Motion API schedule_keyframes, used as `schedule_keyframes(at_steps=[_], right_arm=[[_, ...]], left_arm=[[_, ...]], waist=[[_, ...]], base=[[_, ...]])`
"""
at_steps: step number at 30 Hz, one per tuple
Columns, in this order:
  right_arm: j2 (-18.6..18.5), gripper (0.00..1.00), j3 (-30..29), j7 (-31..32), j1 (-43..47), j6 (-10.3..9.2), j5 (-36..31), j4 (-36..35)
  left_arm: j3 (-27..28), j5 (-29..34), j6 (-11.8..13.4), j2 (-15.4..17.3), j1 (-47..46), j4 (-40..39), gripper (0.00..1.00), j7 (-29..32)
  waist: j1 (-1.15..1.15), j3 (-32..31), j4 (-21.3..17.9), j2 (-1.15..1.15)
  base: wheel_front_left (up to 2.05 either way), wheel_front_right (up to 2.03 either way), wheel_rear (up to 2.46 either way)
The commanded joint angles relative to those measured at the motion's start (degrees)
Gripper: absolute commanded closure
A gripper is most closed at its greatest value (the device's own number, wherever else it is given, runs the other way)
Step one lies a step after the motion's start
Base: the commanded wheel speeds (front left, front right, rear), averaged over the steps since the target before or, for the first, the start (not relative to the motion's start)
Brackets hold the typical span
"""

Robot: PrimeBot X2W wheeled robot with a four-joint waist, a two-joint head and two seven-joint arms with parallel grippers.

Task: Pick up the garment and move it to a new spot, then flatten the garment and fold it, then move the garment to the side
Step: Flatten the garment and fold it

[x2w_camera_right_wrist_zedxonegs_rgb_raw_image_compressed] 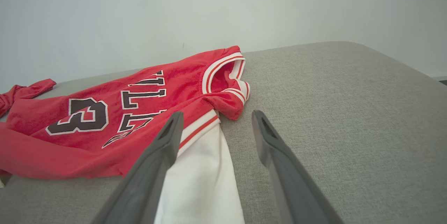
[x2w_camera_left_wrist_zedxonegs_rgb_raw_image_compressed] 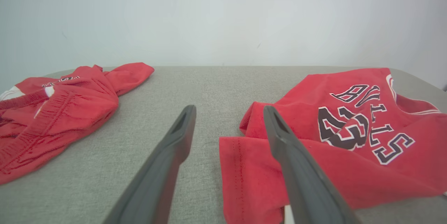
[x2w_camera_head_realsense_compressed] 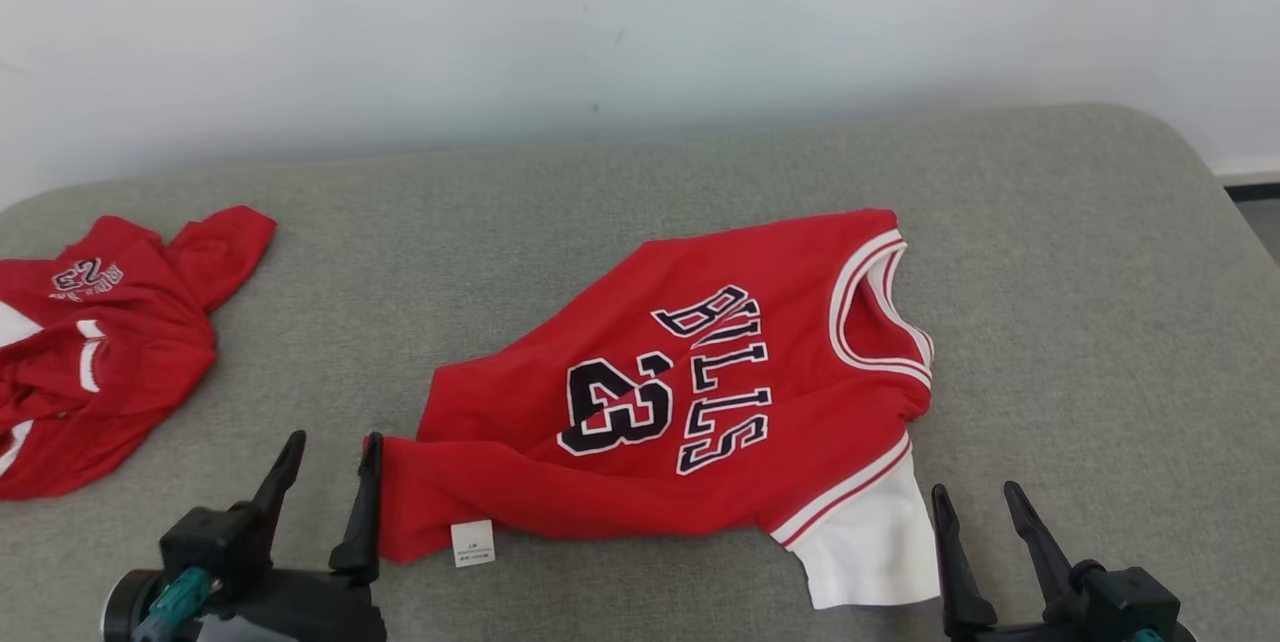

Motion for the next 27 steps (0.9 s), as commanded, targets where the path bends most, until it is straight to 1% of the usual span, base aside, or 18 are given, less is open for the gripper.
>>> schedule_keyframes(at_steps=[1, 8, 16, 22, 27], right_arm=[[0.0, 0.0, 0.0, 0.0, 0.8, -0.13, 0.3, 0.0], [0.0, 0.0, 0.0, 0.0, 1.8, -0.13, 0.2, -0.6], [-0.2, 0.0, -0.1, 0.0, 4.0, -0.13, -0.9, -1.8], [-1.1, 0.0, 0.1, 0.0, 5.4, -0.13, -1.2, -2.7], [-1.3, 0.0, 0.7, 0.0, 5.6, -0.13, -1.3, -2.9]], left_arm=[[1.2, 0.7, 0.1, -0.4, 1.9, -1.9, 0.0, -0.1], [6.5, 2.8, 1.1, -2.9, 9.0, -11.1, 0.0, 0.0], [10.1, 5.3, 2.4, -5.1, 16.2, -18.7, 0.0, -0.1], [10.5, 6.0, 2.5, -5.9, 19.3, -21.0, 0.0, -0.1], [10.4, 5.7, 2.6, -6.3, 20.7, -20.8, 0.0, -0.1]], waist=[[0.0, -1.8, 1.8, 0.0], [0.0, -3.4, 3.1, 0.0], [0.0, -4.8, 4.2, 0.0], [0.0, -5.5, 4.7, 0.0], [0.0, -5.9, 4.8, 0.0]], base=[[0.0, 0.0, 0.0], [0.0, 0.0, 0.0], [0.0, 0.0, 0.0], [0.0, 0.0, 0.0], [0.0, 0.0, 0.0]])
